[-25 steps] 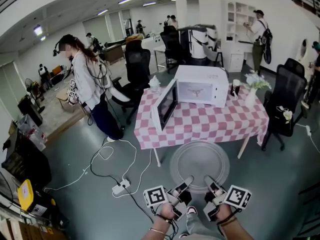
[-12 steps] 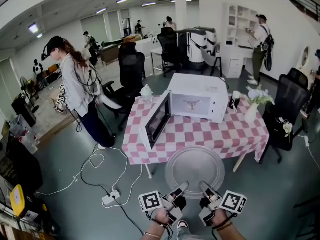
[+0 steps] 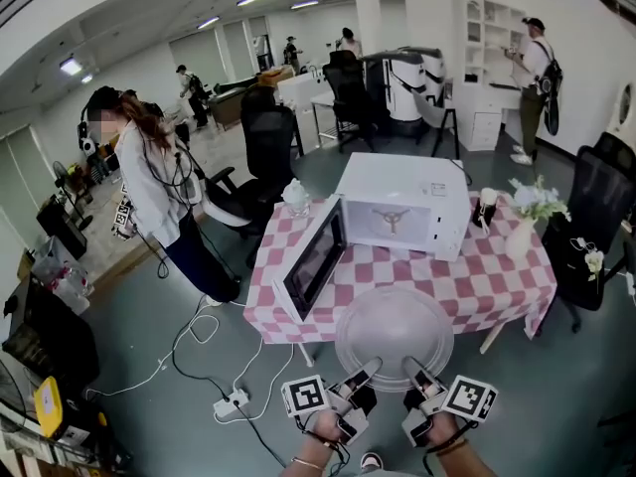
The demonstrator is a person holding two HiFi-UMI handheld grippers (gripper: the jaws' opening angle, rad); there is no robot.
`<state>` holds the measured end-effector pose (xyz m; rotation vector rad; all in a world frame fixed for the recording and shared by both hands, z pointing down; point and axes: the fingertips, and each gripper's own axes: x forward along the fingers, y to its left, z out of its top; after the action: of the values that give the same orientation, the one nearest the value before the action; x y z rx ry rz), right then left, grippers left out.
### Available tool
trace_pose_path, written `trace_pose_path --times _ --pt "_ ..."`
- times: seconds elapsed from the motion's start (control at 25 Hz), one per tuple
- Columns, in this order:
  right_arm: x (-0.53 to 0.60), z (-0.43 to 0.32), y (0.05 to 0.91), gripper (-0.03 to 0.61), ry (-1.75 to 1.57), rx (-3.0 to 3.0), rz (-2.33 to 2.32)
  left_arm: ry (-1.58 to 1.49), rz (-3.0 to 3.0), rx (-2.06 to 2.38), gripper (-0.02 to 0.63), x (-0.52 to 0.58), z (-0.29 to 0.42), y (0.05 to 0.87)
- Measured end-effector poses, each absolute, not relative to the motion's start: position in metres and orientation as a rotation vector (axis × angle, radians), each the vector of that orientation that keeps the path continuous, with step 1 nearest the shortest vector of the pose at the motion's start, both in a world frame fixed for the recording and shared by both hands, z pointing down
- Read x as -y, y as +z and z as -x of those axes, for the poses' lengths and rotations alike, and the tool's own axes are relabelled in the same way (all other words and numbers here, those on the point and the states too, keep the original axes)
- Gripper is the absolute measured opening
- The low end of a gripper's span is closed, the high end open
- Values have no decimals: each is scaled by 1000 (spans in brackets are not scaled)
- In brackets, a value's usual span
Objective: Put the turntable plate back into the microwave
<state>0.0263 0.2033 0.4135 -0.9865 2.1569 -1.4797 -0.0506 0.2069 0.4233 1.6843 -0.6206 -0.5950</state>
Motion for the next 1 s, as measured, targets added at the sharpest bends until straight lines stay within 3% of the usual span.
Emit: trace_pose_path --times 1.0 --pt "-30 -20 429 78 -1596 -2094 1080 -637 -1653 627 58 -29 60 428"
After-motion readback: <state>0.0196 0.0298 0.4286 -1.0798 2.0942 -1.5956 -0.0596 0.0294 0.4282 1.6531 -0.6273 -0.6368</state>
